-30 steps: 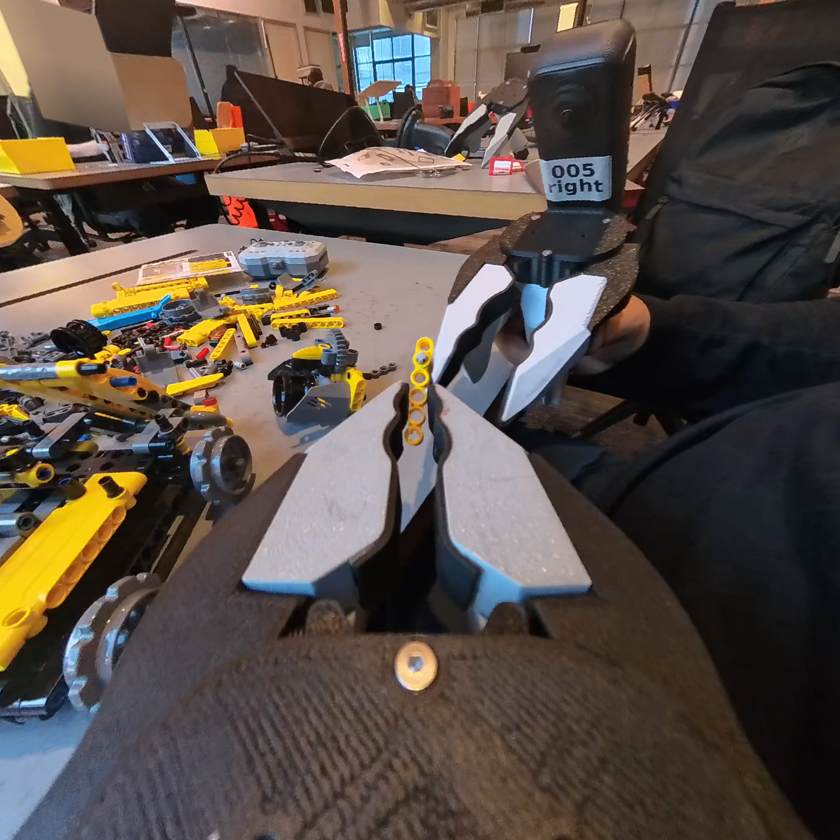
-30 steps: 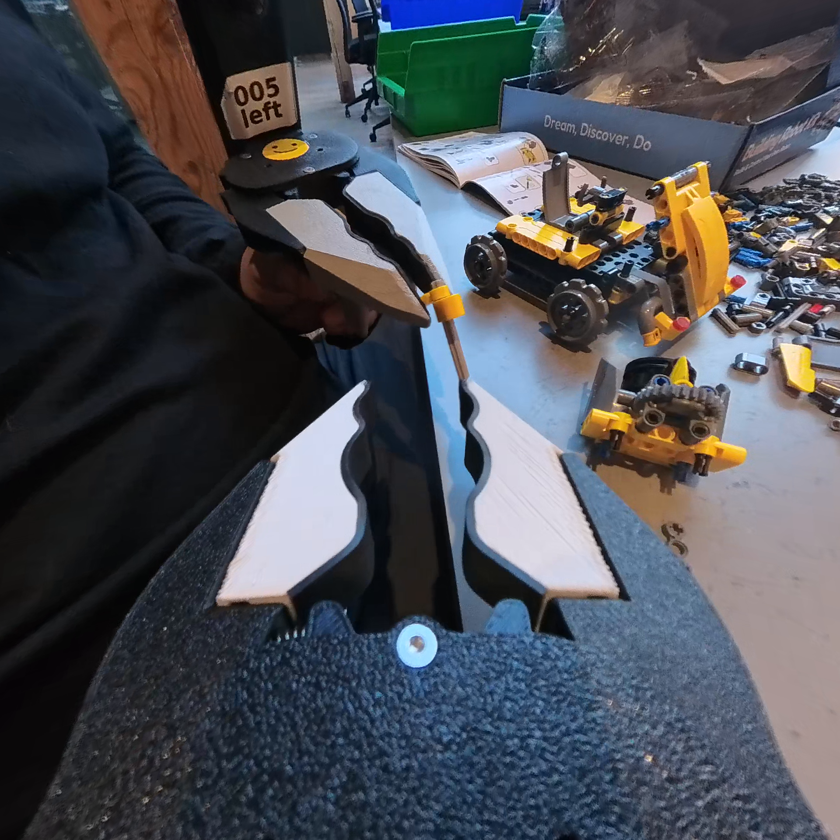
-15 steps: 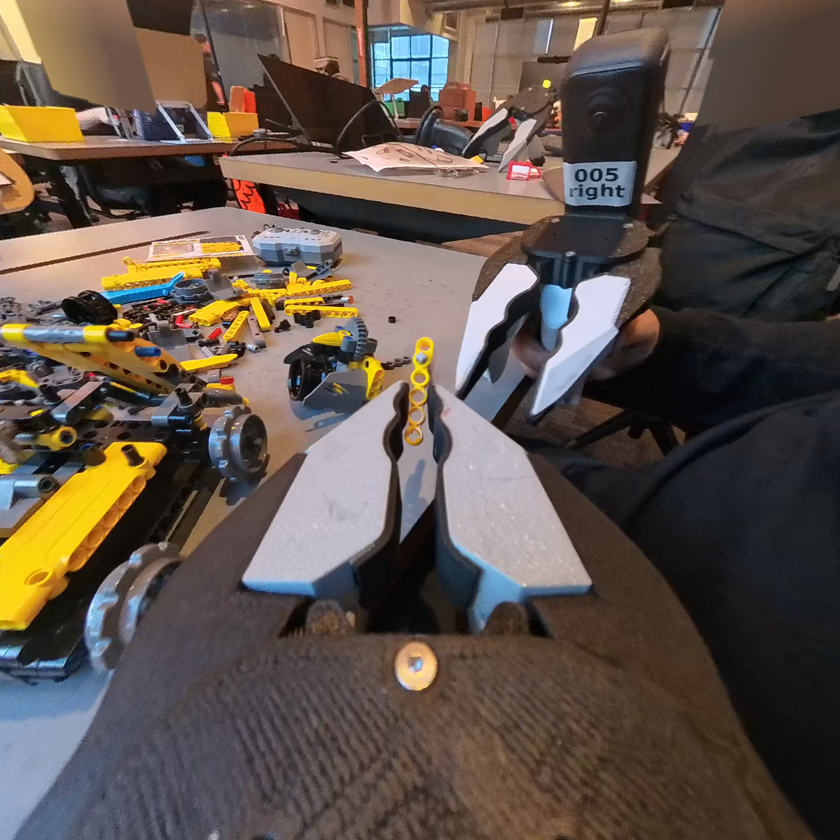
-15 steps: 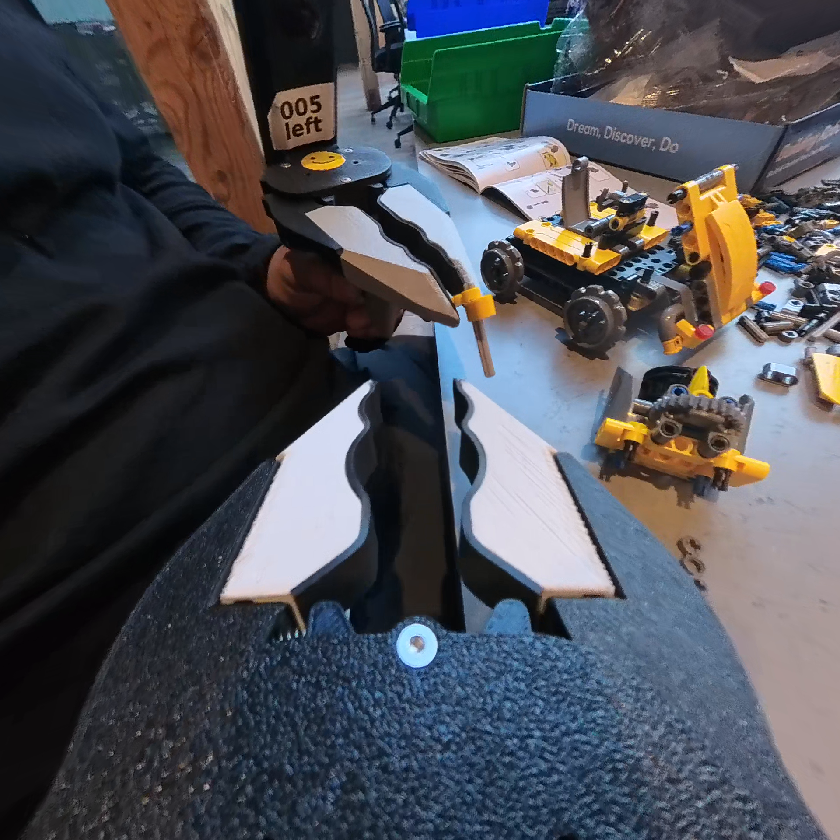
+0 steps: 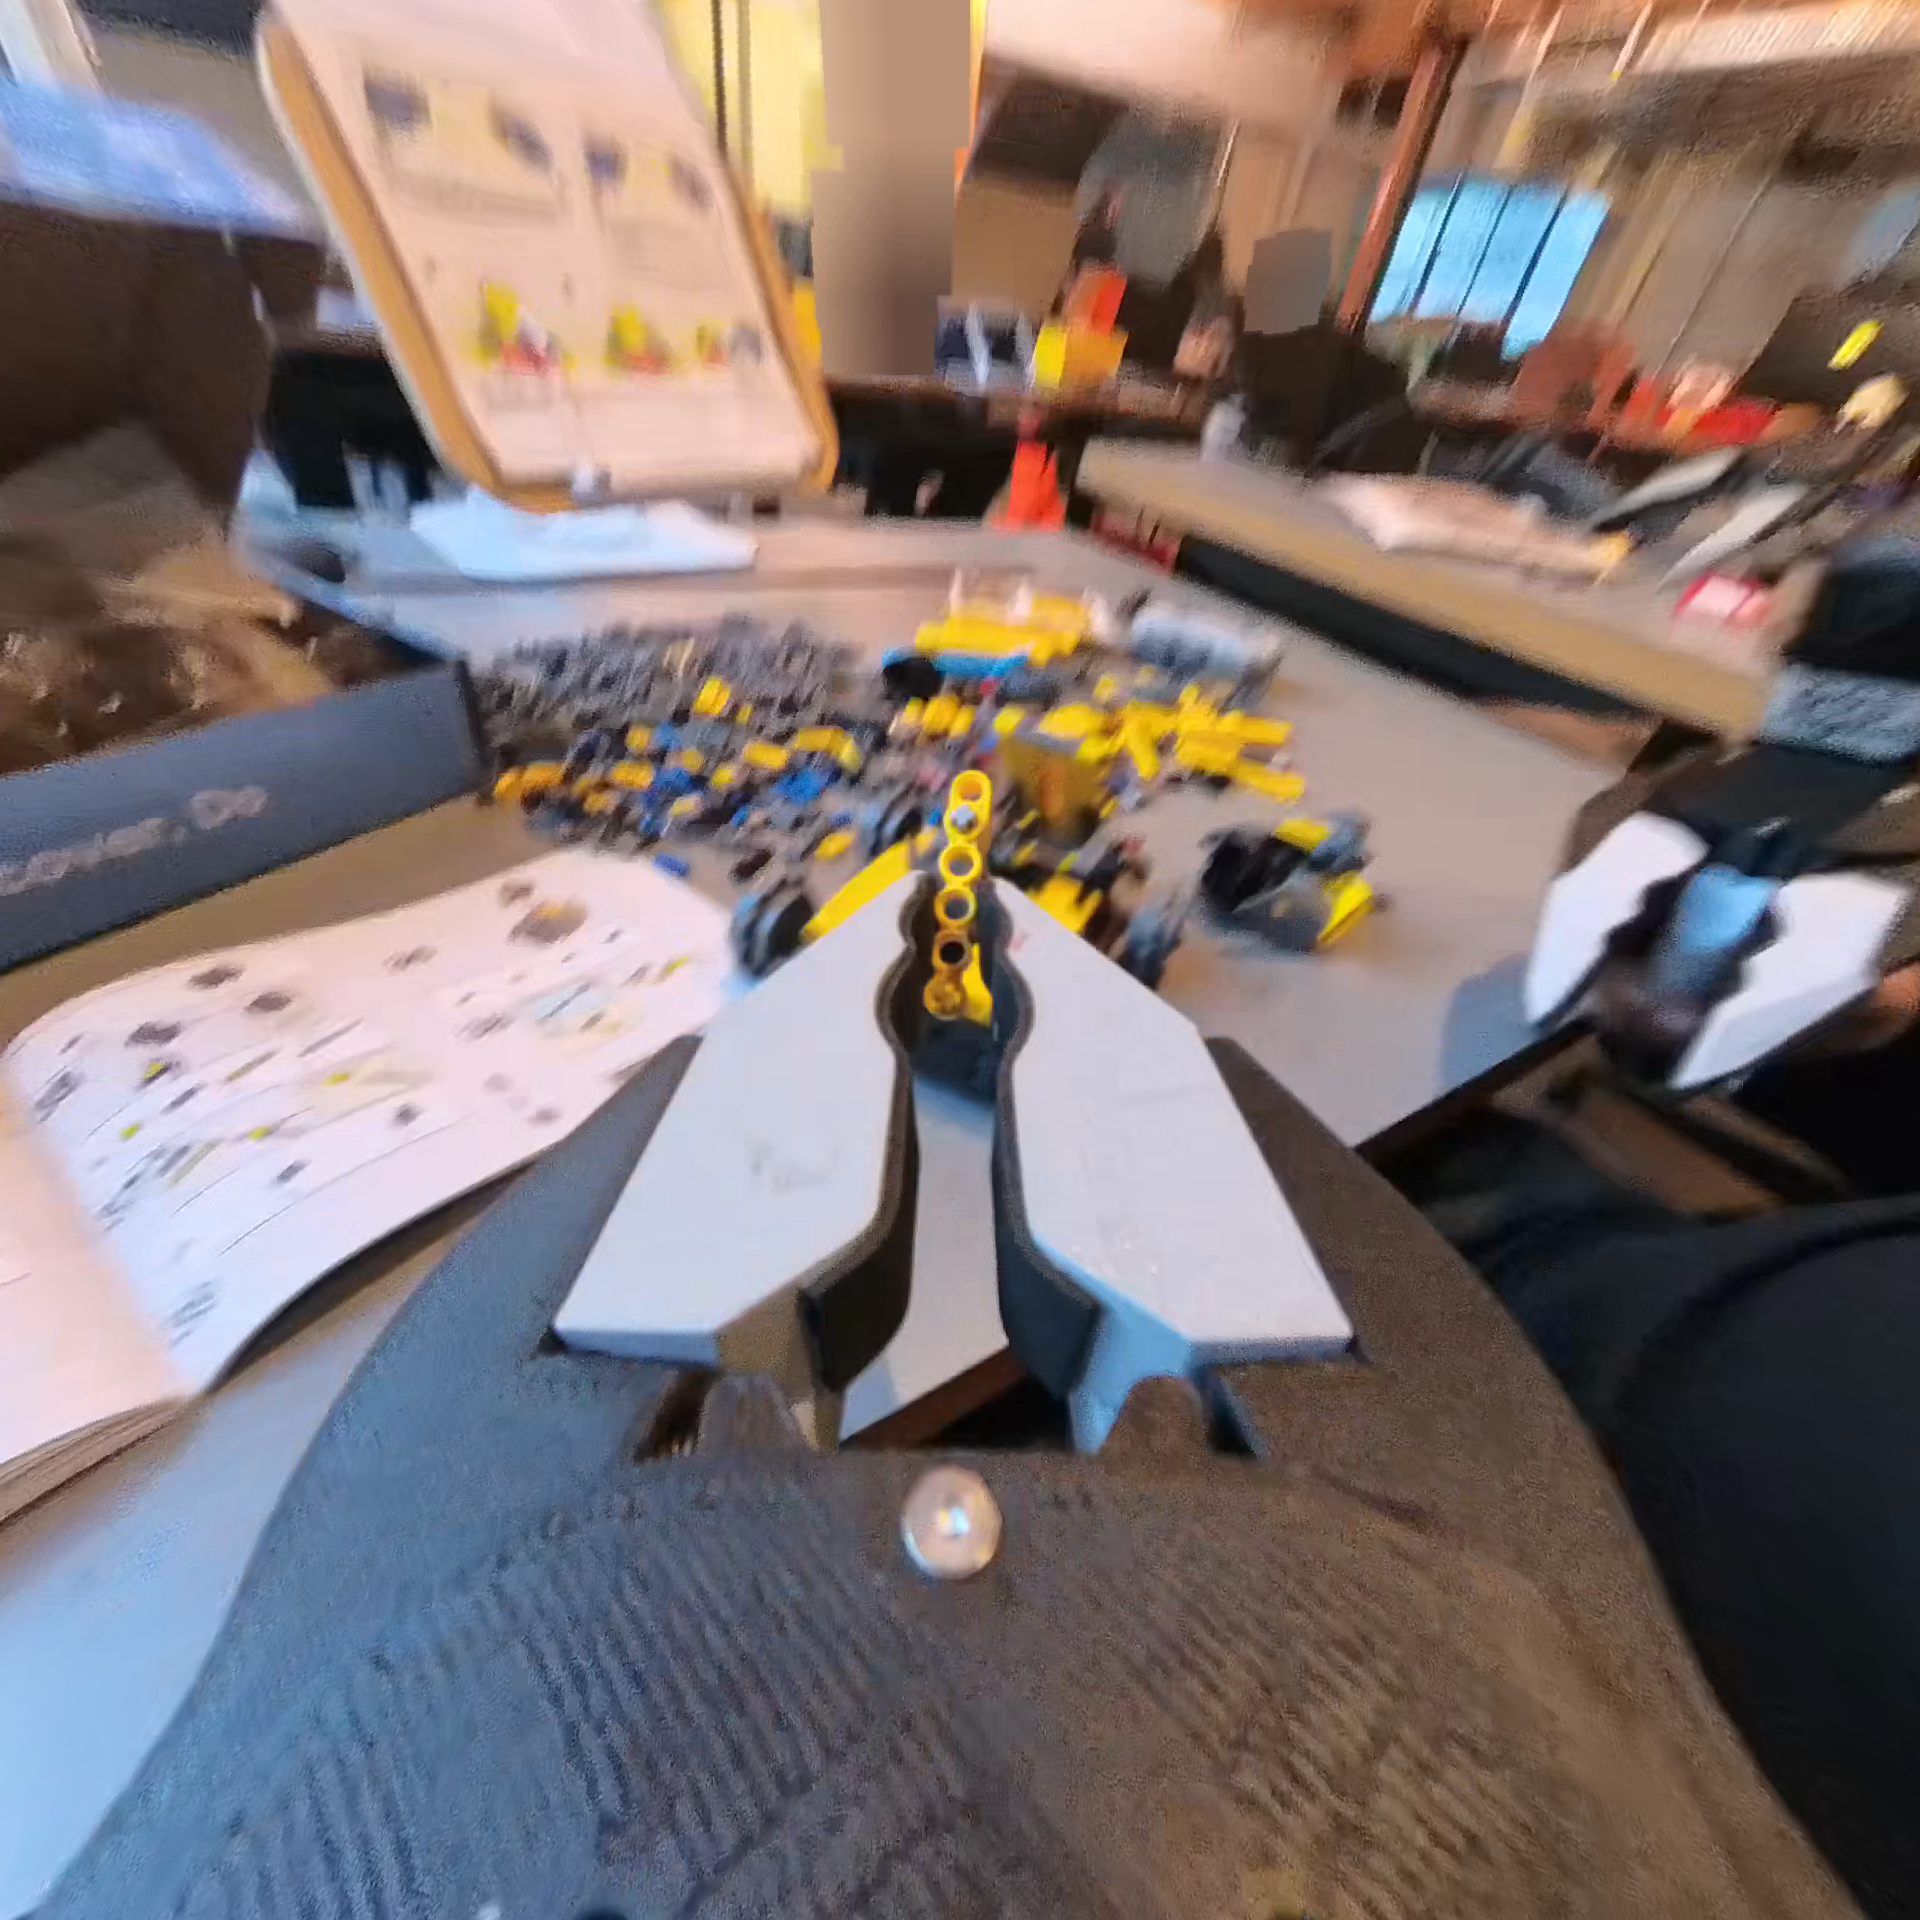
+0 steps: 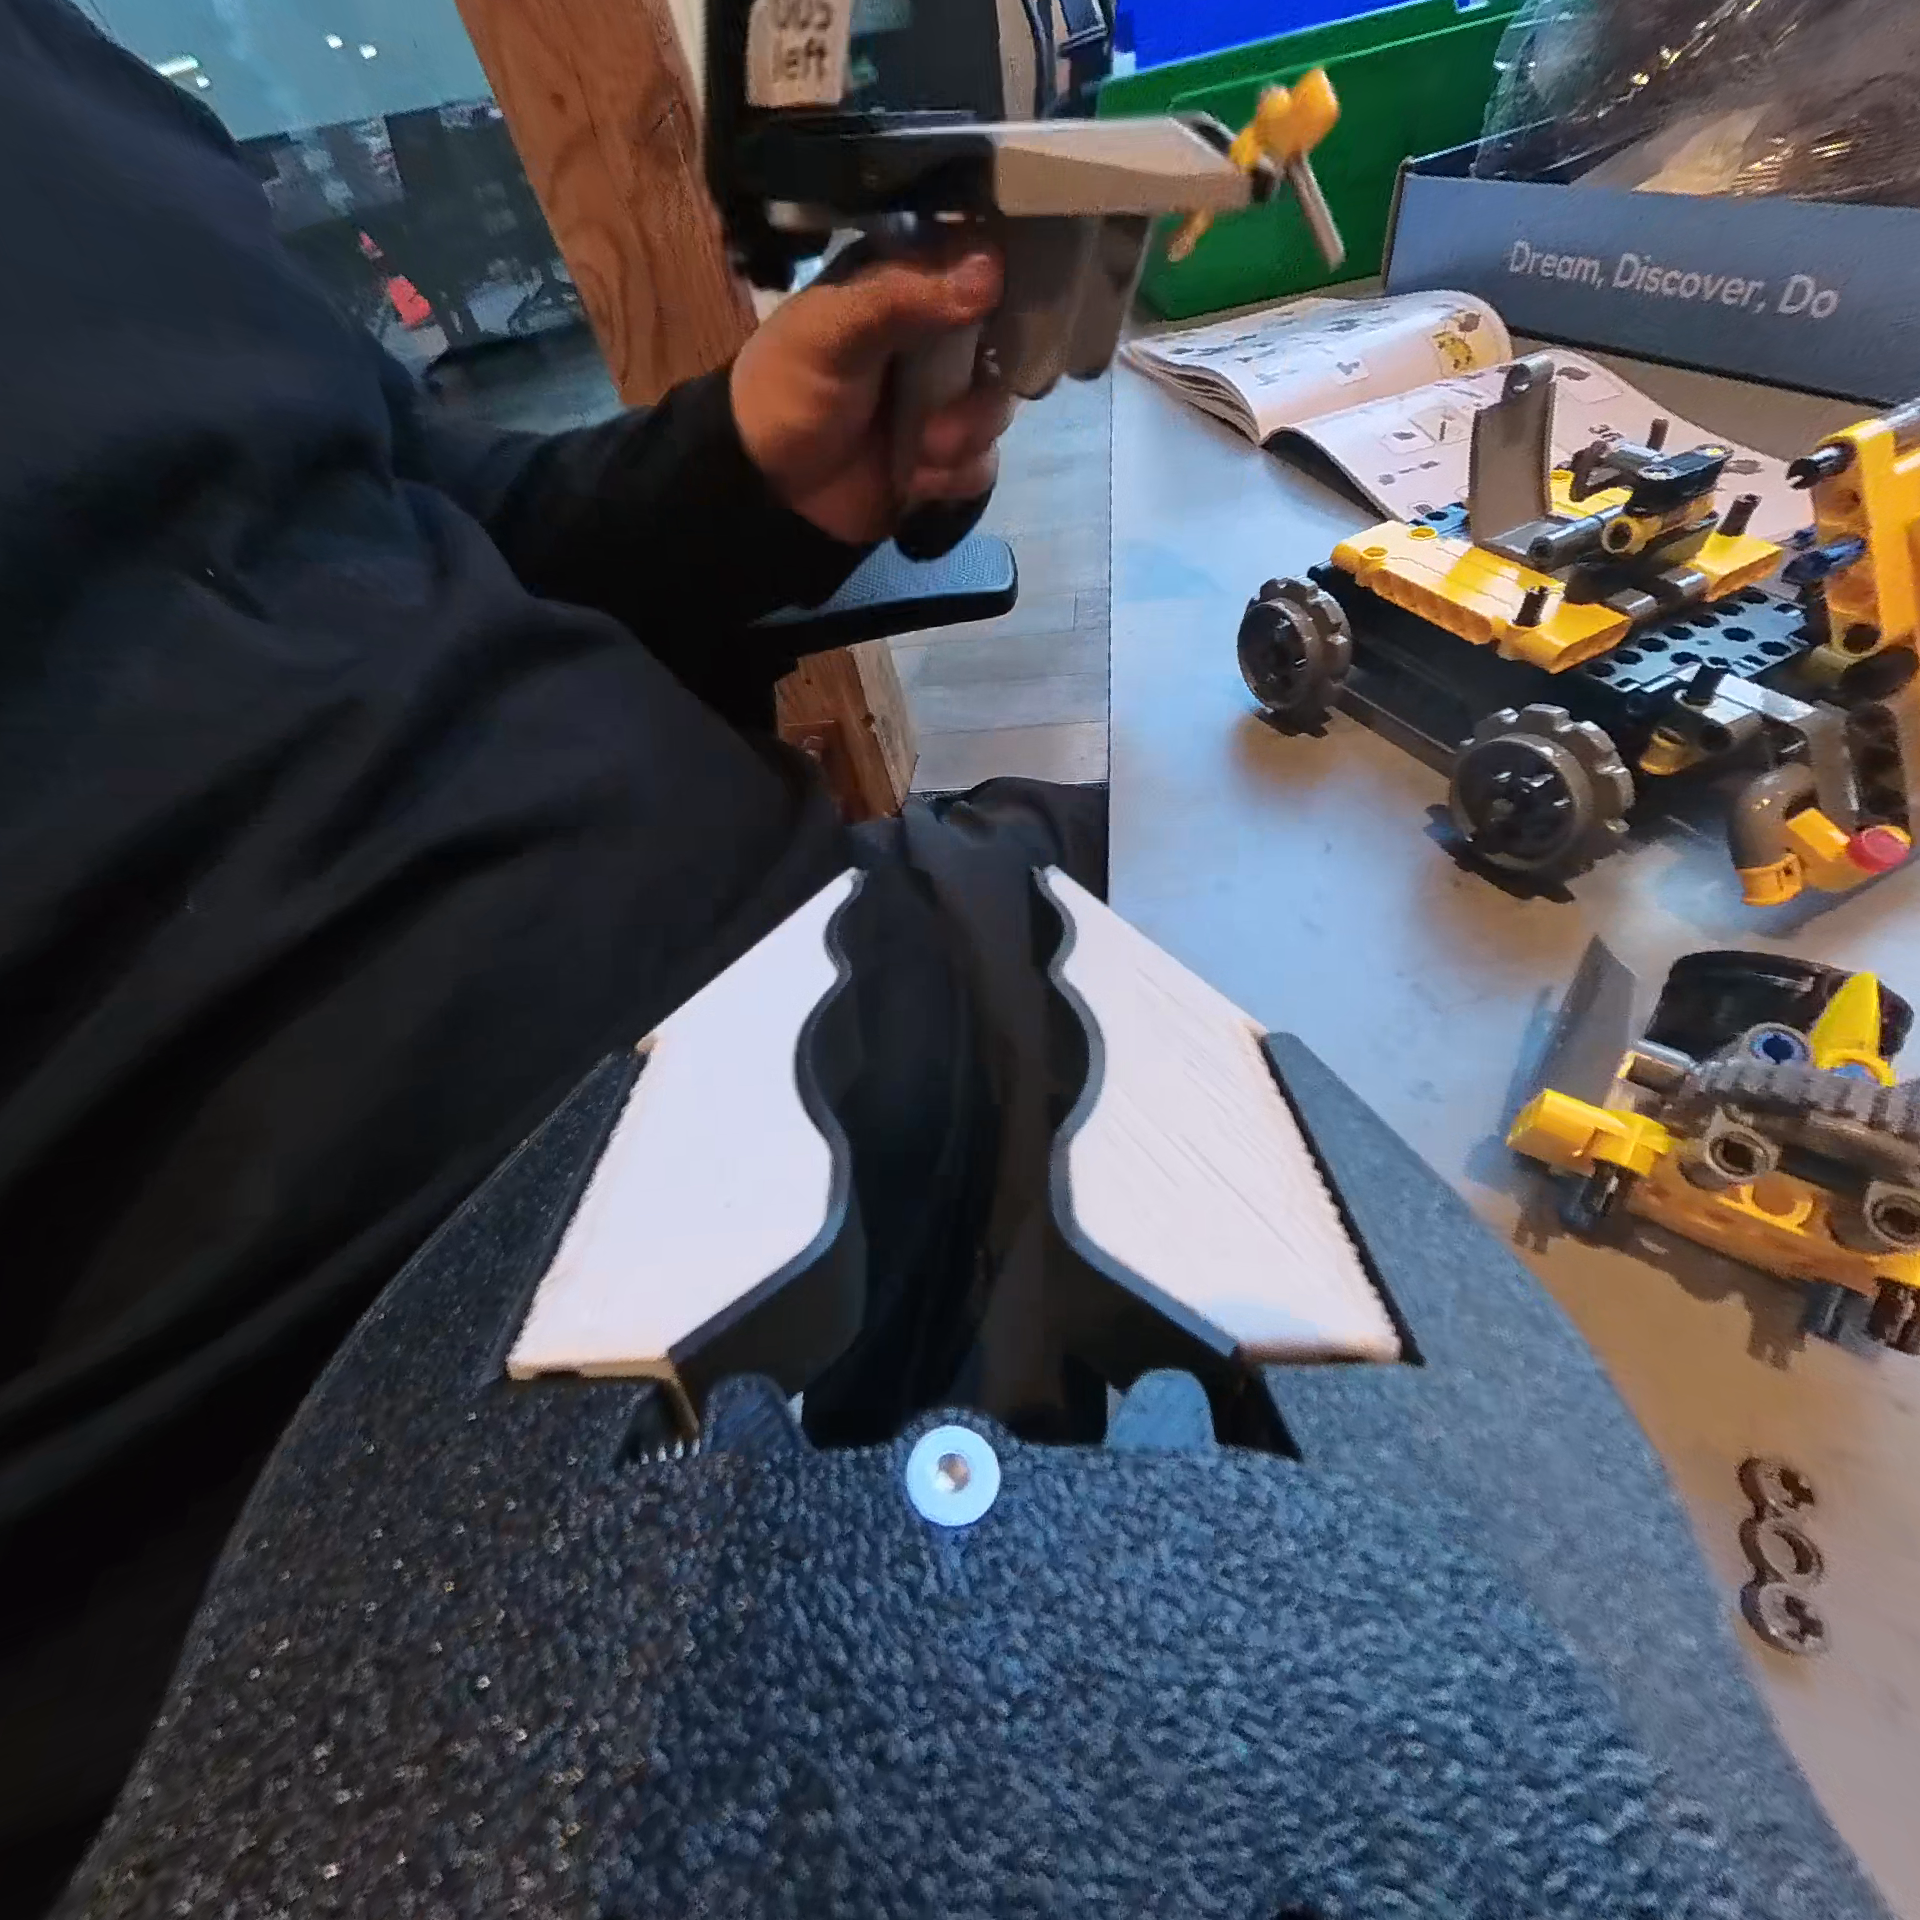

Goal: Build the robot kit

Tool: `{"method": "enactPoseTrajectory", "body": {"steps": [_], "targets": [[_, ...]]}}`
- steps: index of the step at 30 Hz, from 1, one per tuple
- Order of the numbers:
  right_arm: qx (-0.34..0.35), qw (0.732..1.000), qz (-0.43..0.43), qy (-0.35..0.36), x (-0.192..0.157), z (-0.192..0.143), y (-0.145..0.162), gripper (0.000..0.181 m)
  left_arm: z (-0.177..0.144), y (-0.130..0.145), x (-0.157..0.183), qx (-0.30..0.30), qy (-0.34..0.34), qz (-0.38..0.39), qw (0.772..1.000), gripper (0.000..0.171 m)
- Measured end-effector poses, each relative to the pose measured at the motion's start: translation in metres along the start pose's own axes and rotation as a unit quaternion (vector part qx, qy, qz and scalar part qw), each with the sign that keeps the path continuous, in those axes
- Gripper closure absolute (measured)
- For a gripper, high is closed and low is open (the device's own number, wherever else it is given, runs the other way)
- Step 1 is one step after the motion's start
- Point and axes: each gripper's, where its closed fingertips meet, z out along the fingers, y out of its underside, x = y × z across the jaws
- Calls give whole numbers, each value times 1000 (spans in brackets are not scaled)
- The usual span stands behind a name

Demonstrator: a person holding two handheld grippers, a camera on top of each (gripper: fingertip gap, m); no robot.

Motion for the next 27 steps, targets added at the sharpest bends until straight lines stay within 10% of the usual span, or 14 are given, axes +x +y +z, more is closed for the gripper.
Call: {"method": "enactPoseTrajectory", "body": {"steps": [3, 27], "targets": [[11, 1000, 9, 0, 2, -2, -3, 152, 9, 22, -14, -89, 45, -43, 994, 167], [39, 998, 27, 28, 36, 25, -59, 158, 36, 39, -16, -232, 111, 71, 964, 167]]}}
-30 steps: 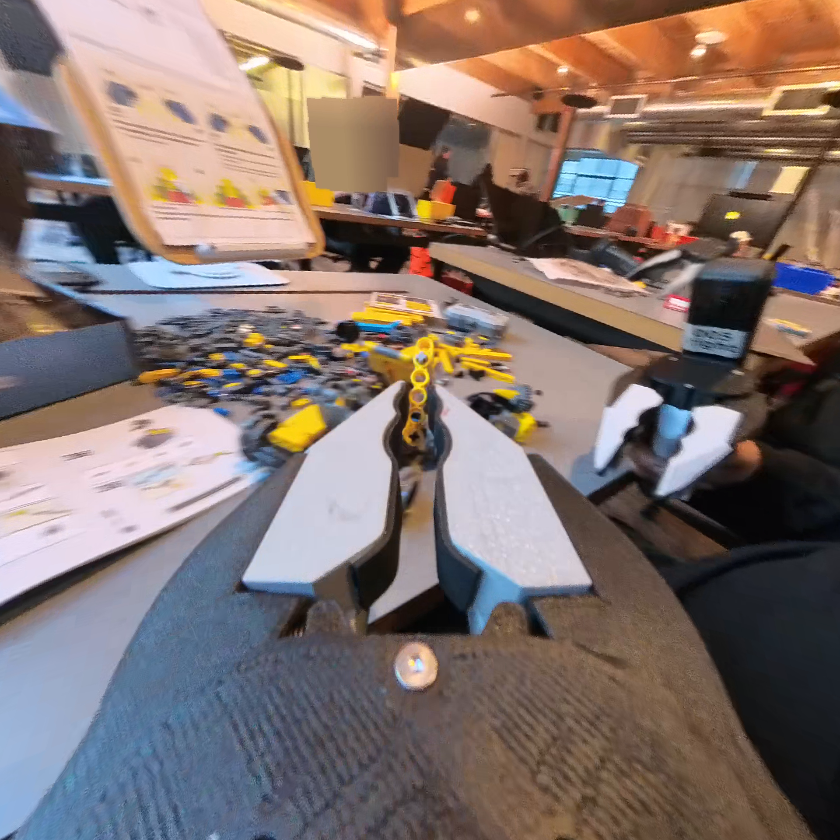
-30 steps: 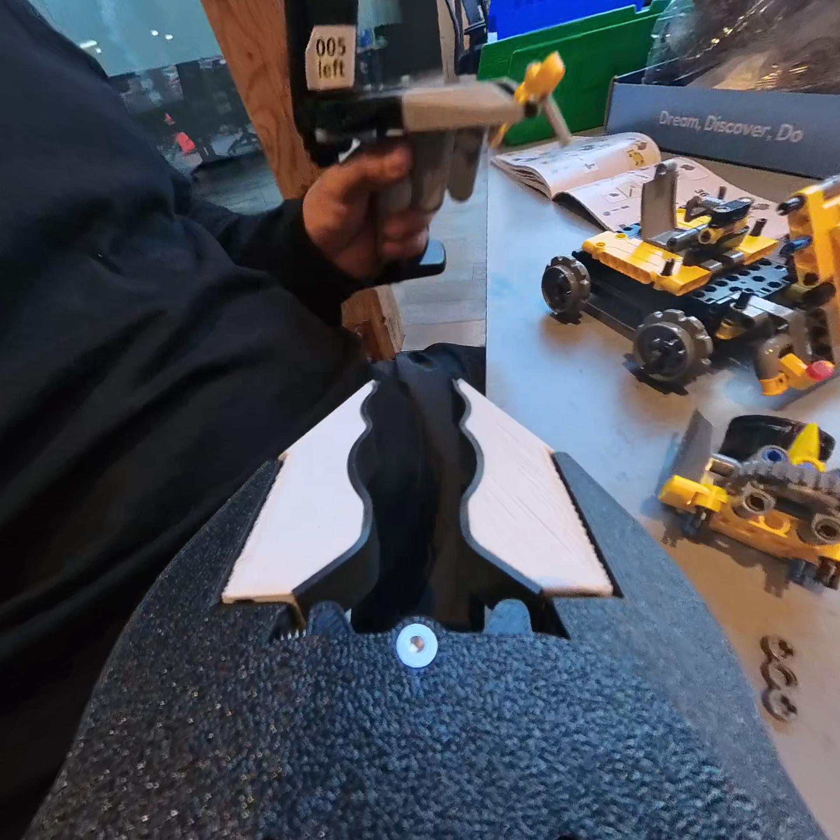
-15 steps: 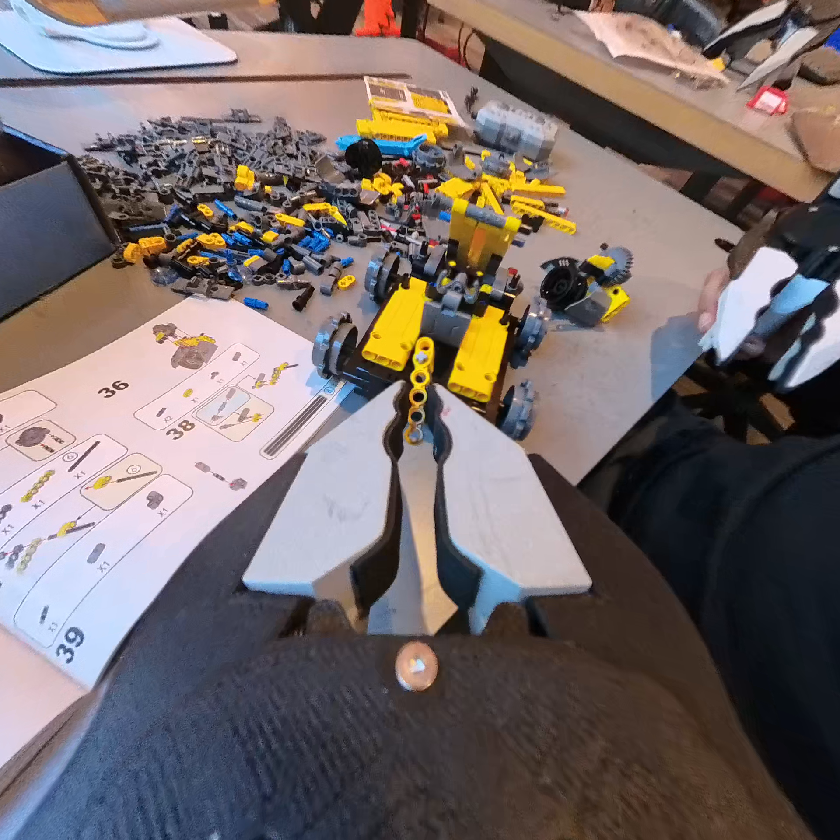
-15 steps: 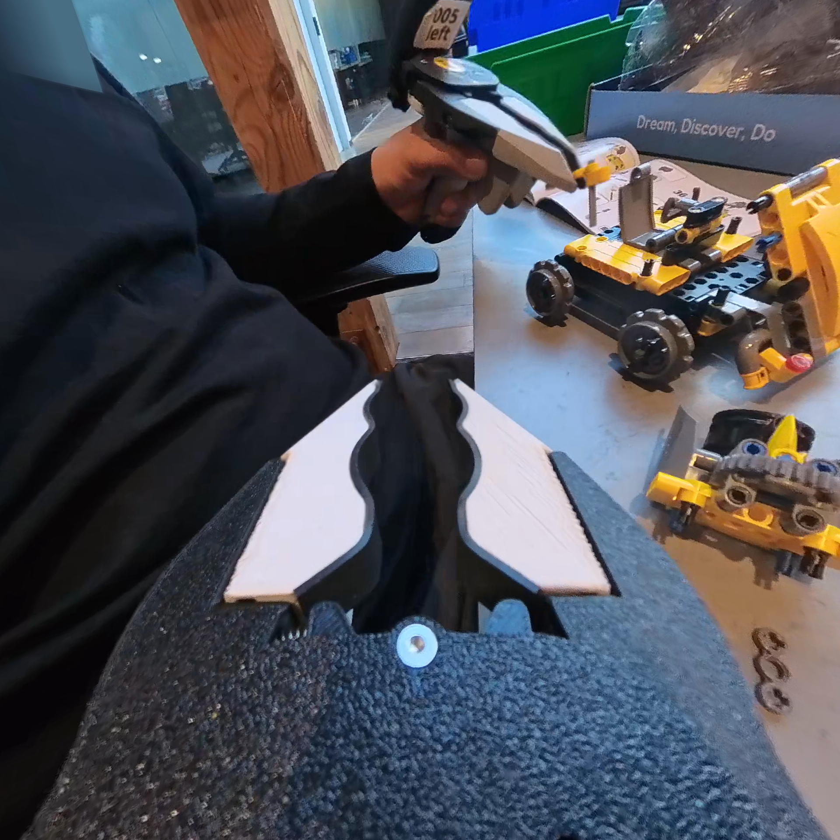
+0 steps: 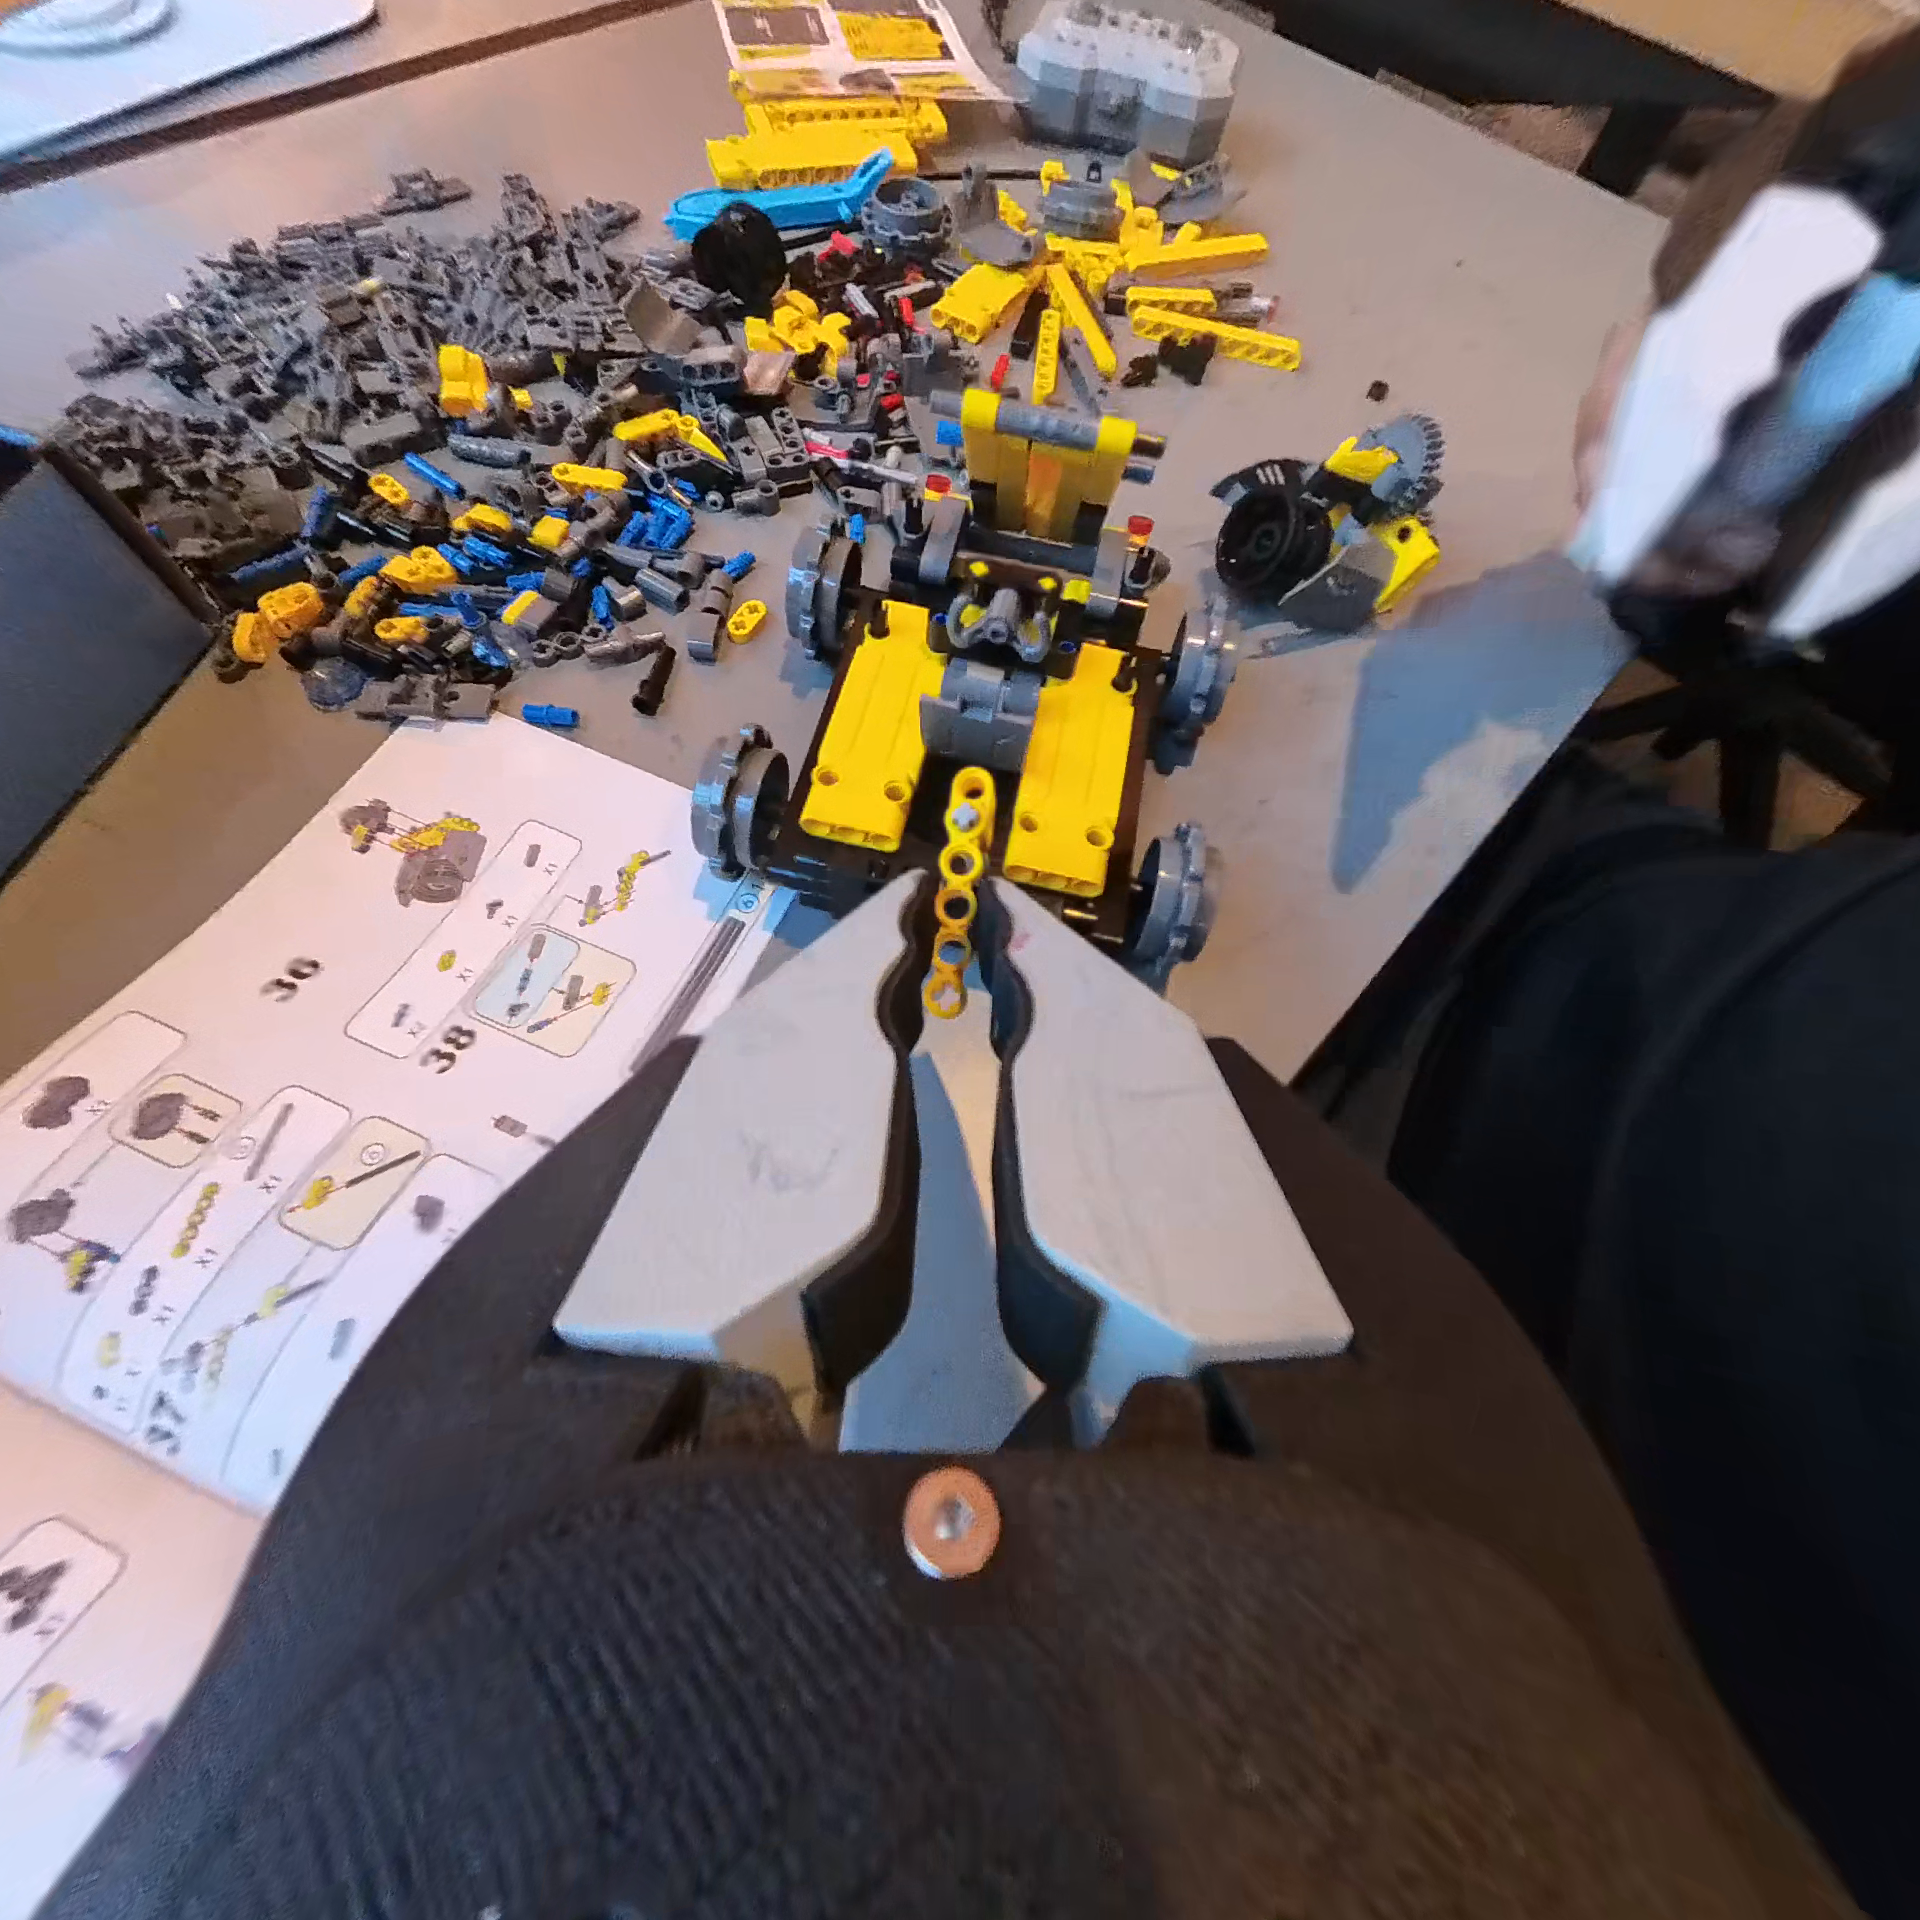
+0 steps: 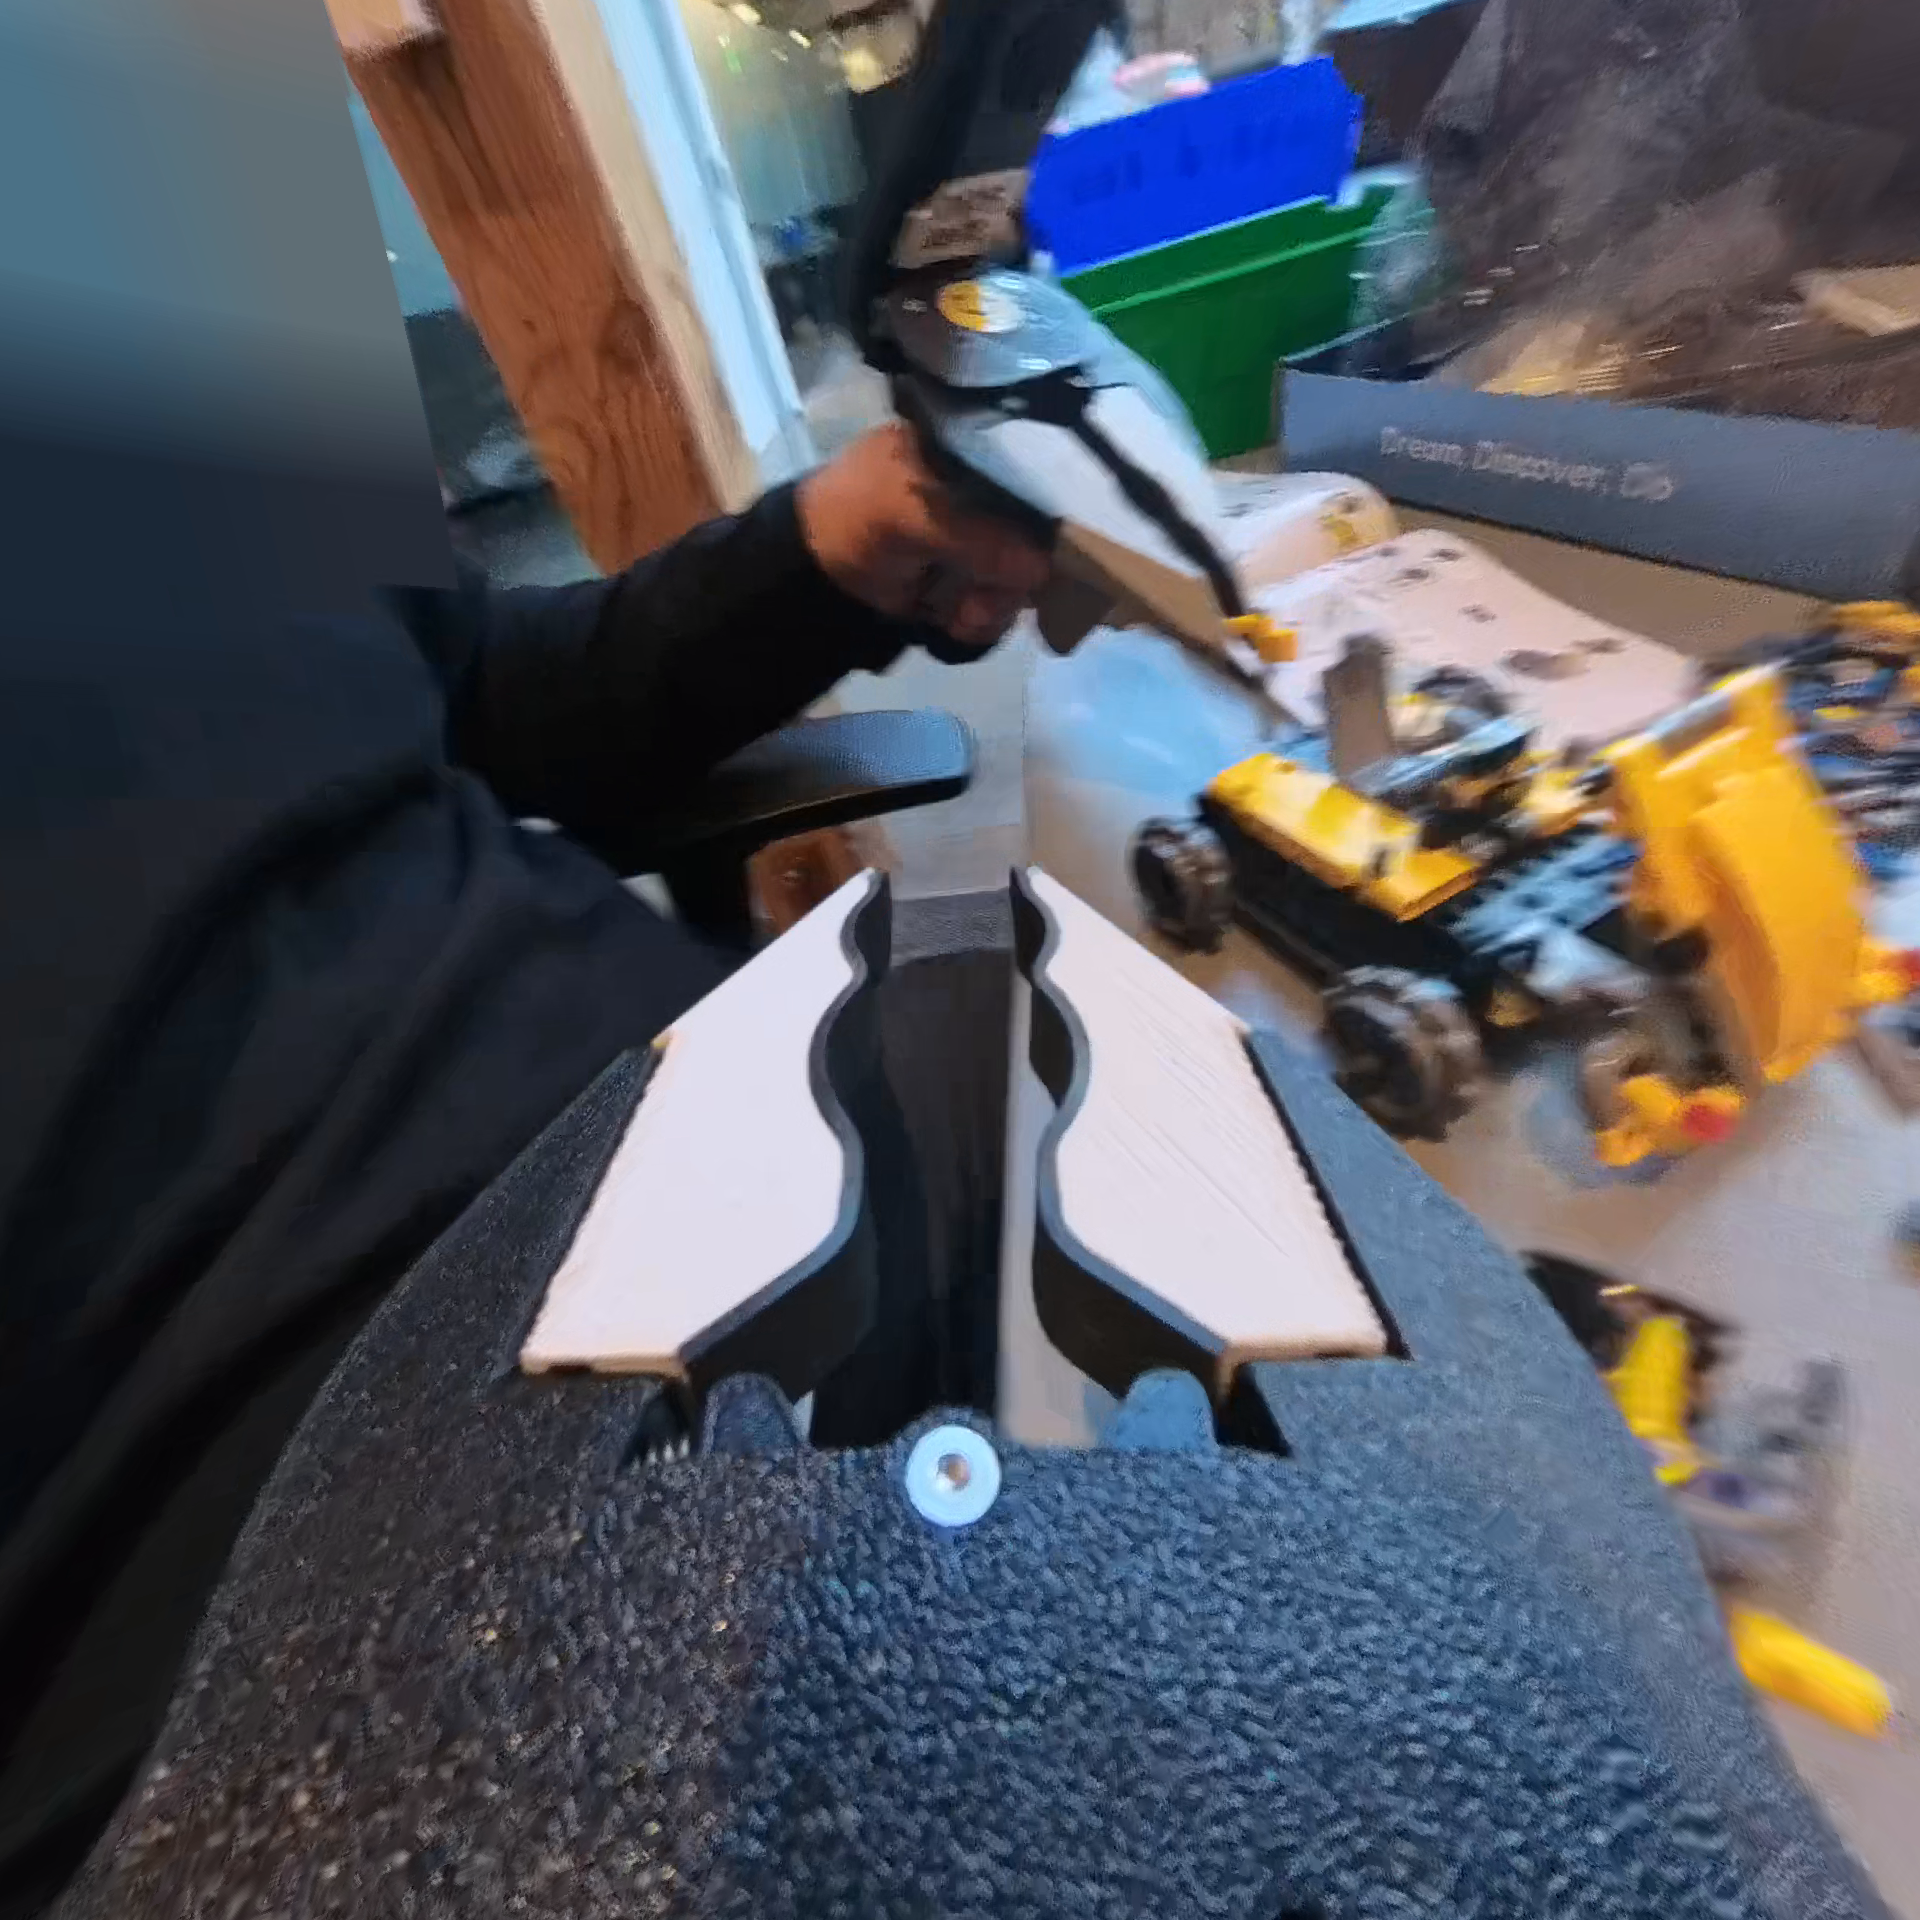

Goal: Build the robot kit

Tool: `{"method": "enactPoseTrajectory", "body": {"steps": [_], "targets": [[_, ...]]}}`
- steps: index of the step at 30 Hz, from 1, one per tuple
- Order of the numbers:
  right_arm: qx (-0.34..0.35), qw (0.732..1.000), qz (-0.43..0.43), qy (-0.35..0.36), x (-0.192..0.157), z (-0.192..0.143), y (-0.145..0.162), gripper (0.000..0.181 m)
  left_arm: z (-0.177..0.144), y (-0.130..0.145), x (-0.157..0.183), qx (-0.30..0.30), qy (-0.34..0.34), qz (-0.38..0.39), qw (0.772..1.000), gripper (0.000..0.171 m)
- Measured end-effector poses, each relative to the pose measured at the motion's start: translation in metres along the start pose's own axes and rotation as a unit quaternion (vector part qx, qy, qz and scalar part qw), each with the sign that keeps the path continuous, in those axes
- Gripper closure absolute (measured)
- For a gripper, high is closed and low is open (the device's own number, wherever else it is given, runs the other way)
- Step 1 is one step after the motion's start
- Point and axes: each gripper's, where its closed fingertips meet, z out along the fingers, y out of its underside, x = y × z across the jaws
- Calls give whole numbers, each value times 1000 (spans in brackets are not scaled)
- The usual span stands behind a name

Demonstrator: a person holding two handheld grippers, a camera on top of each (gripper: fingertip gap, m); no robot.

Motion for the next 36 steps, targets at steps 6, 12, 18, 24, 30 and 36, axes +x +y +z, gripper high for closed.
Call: {"method": "enactPoseTrajectory", "body": {"steps": [6, 12, 18, 24, 30, 36], "targets": [[-56, 990, -57, 119, 34, 28, -13, 142, -12, 0, -17, -7, -11, 7, 1000, 167], [-139, 953, -133, 234, 56, 54, -10, 140, -21, 11, -33, 7, -14, -25, 1000, 167], [-251, 910, -214, 251, 64, 110, 4, 149, -25, 16, -34, 42, -13, -57, 997, 167], [-317, 892, -187, 262, 87, 114, 29, 147, -28, 21, -33, 57, -2, -64, 996, 167], [-340, 888, -206, 232, 72, 88, 35, 161, -26, 18, -25, 59, 14, -53, 997, 167], [-352, 887, -208, 214, 59, 57, 43, 163, -20, 10, 3, 57, 61, -12, 996, 167]]}}
